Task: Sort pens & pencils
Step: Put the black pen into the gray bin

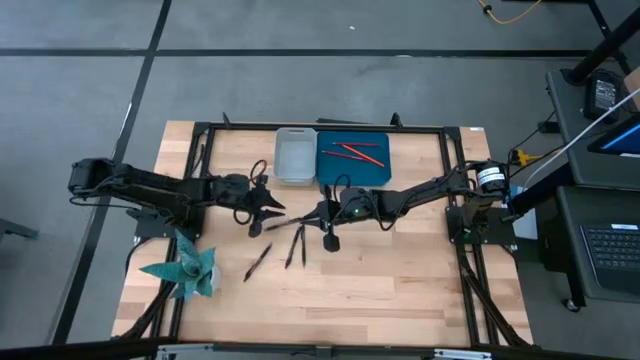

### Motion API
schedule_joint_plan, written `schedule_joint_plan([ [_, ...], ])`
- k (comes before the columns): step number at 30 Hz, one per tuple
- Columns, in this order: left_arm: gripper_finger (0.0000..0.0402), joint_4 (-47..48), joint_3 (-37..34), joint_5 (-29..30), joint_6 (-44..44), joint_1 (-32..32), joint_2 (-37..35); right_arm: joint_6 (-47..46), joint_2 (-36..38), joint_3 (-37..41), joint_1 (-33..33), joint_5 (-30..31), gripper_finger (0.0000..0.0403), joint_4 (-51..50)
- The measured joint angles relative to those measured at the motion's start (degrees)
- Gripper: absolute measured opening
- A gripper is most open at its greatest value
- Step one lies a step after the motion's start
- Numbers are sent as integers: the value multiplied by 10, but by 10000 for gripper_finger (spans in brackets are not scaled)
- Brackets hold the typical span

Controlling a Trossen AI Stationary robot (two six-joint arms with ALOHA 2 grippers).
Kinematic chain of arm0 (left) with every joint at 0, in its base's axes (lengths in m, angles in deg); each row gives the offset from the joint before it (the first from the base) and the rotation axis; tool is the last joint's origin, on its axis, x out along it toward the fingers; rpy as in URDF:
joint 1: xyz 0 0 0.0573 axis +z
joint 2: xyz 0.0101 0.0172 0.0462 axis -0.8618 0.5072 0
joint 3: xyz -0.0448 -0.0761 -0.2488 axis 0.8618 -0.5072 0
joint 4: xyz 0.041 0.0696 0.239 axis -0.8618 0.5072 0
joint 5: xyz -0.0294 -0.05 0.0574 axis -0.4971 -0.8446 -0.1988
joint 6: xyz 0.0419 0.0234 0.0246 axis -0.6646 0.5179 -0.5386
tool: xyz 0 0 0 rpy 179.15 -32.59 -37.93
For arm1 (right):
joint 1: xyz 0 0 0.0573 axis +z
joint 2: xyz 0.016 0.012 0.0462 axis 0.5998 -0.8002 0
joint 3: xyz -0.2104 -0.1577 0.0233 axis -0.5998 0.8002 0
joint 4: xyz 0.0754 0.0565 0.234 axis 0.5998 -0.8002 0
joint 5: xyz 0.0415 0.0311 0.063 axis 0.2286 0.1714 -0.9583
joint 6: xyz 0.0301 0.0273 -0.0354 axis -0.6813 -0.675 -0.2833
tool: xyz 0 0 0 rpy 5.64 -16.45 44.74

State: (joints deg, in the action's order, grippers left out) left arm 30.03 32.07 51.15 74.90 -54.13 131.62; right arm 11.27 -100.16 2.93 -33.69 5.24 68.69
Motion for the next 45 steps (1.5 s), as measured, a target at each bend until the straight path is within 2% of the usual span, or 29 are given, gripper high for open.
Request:
schedule_joint_plan([
  [6,85,164,73,21,0,0,16,16,8,0,-20,40,36,-8],
  [11,85,222,108,21,1,2,66,14,17,0,-38,42,36,-6],
  [16,85,231,110,9,32,2,116,16,24,0,-44,43,36,-8],
  [23,85,245,110,-4,50,2,148,30,31,0,-45,43,36,-29],
  [29,85,240,110,-55,64,-1,154,29,31,0,-45,43,36,-36],
  [35,85,235,110,-54,67,-17,160,29,31,0,-45,43,36,-37],
  [37,85,239,110,-34,67,-21,168,29,31,0,-45,43,36,-37],
  [40,85,236,110,-9,73,-25,195,28,31,0,-45,43,36,-37],
  [45,85,223,113,-9,78,-24,241,27,31,0,-41,43,36,-38],
])
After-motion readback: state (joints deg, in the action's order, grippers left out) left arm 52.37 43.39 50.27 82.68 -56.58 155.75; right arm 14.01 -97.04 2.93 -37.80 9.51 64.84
